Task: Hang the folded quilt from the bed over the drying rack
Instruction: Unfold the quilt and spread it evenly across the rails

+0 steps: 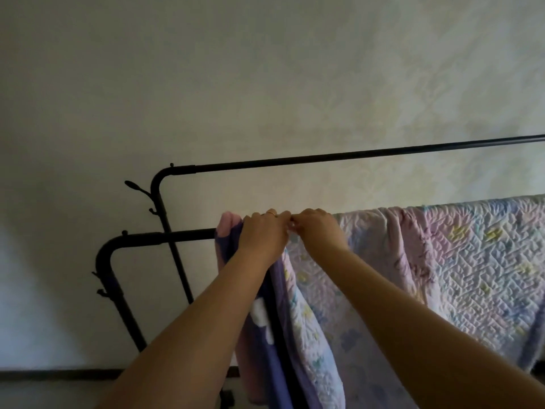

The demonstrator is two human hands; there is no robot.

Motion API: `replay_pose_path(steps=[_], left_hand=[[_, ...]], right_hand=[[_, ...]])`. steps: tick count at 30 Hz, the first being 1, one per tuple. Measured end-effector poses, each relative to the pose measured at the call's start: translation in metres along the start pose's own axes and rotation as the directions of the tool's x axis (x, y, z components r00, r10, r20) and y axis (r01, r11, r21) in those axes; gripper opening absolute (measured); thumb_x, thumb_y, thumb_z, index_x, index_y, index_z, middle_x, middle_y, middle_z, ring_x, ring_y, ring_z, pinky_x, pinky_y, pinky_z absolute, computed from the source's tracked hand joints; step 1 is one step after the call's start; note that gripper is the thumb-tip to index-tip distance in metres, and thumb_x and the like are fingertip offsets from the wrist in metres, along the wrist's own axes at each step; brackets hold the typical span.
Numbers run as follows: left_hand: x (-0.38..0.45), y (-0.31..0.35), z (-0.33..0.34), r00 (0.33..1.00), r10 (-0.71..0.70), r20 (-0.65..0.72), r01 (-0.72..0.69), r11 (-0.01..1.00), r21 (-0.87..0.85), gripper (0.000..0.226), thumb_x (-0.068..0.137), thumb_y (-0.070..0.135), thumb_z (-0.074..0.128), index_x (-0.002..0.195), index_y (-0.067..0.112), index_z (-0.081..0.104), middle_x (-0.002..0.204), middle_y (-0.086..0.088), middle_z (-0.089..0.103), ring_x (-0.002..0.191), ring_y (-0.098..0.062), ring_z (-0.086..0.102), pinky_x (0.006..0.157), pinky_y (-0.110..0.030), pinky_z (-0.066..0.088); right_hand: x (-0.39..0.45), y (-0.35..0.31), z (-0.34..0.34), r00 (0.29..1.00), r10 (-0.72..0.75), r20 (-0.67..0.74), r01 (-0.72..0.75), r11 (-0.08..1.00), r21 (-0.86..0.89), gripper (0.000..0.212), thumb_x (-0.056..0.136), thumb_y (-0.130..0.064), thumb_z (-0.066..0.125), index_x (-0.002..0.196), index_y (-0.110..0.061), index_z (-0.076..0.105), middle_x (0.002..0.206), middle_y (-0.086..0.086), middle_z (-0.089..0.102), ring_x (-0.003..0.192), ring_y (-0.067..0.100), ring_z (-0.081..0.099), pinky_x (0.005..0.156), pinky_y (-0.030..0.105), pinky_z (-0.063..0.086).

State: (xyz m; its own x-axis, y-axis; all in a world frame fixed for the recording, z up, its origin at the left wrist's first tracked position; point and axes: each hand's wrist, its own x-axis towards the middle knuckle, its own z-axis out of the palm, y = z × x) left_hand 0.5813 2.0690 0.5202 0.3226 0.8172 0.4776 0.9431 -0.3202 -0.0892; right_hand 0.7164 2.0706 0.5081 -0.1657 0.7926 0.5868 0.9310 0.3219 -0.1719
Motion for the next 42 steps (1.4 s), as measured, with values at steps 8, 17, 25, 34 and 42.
replay_pose_path(steps=[8,17,25,34,42], left_hand=[[-0.007,-0.011,0.0,0.995,0.058,-0.078,-0.057,0.998,0.01,0.03,0.095,0.01,0.04,0.122,0.017,0.052,0.109,-0.01,0.061,0.096,-0.036,0.059,0.081,-0.04,0.041],[-0.009,-0.036,-0.016,0.997,0.025,-0.076,-0.029,0.998,-0.059,0.034,0.09,-0.002,0.042,0.116,0.015,0.053,0.108,-0.008,0.059,0.097,-0.031,0.059,0.075,-0.037,0.037],[-0.01,-0.093,-0.031,0.999,-0.014,-0.048,0.012,0.999,-0.051,0.03,0.095,0.007,0.038,0.121,0.011,0.052,0.11,-0.016,0.054,0.095,-0.038,0.06,0.074,-0.038,0.044],[-0.039,-0.128,-0.02,0.979,-0.14,-0.151,0.132,0.989,-0.059,0.032,0.093,0.002,0.048,0.123,0.012,0.05,0.116,-0.014,0.048,0.095,-0.029,0.054,0.065,-0.03,0.039],[-0.032,-0.139,-0.018,0.9,-0.421,-0.11,0.346,0.846,-0.406,0.02,0.094,0.011,0.049,0.111,0.01,0.06,0.108,-0.01,0.064,0.097,-0.027,0.06,0.079,-0.035,0.049]], right_hand=[[0.003,0.009,-0.008,0.984,0.174,-0.024,-0.161,0.951,0.265,0.01,0.088,-0.021,0.063,0.089,-0.018,0.073,0.09,0.003,0.068,0.087,0.021,0.059,0.079,0.034,0.048],[0.004,0.021,-0.023,0.979,0.172,-0.107,-0.175,0.984,-0.018,0.02,0.097,-0.024,0.05,0.085,-0.018,0.065,0.088,-0.002,0.07,0.084,0.024,0.057,0.08,0.029,0.031],[-0.008,0.063,-0.051,0.898,0.421,-0.13,-0.437,0.887,-0.146,0.02,0.09,-0.015,0.051,0.091,-0.023,0.069,0.092,0.007,0.072,0.104,0.034,0.05,0.073,0.035,0.038],[0.02,-0.012,-0.034,0.966,0.251,-0.063,-0.252,0.968,-0.017,0.023,0.088,-0.011,0.058,0.098,-0.027,0.071,0.107,-0.002,0.073,0.098,0.021,0.063,0.093,0.035,0.045],[0.018,-0.082,0.017,0.97,0.242,0.034,-0.244,0.96,0.138,0.035,0.101,-0.023,0.037,0.128,-0.023,0.06,0.126,0.007,0.065,0.113,0.029,0.06,0.094,0.036,0.045]])
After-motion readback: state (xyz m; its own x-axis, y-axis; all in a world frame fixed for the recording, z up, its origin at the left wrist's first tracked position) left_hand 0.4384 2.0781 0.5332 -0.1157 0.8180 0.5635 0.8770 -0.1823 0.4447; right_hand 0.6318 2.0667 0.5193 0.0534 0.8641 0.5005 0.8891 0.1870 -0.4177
